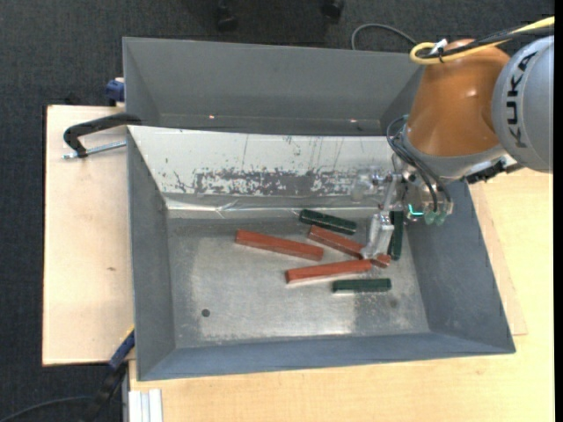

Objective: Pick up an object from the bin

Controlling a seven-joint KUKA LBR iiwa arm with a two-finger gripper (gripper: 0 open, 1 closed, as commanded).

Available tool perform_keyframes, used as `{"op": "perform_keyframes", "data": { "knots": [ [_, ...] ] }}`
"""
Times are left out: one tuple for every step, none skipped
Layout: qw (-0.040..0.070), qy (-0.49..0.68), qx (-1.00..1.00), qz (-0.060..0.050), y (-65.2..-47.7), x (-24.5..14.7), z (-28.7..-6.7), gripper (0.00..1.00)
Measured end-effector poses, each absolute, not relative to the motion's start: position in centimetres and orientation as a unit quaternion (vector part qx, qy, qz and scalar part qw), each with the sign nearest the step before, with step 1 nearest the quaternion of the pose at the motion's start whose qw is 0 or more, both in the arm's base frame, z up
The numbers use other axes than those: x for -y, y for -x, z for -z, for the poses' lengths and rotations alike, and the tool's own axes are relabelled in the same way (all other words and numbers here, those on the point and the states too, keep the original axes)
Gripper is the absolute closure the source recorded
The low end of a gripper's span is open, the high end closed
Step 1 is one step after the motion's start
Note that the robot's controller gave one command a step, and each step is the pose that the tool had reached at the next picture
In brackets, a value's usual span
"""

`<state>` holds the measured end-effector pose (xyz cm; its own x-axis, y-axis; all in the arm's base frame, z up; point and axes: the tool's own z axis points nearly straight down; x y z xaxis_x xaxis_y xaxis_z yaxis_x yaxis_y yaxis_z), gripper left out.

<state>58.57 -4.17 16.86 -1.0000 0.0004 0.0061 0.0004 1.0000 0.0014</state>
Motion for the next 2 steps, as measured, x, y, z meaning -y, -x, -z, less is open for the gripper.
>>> {"op": "perform_keyframes", "data": {
  "knots": [
    [-0.002, -0.003, 1.0, 0.001, -59.1, -2.3, -6.8, 0.0],
    [-0.004, 0.002, 1.0, 0.003, -57.6, -9.1, -10.3, 0.0]
  ]
}}
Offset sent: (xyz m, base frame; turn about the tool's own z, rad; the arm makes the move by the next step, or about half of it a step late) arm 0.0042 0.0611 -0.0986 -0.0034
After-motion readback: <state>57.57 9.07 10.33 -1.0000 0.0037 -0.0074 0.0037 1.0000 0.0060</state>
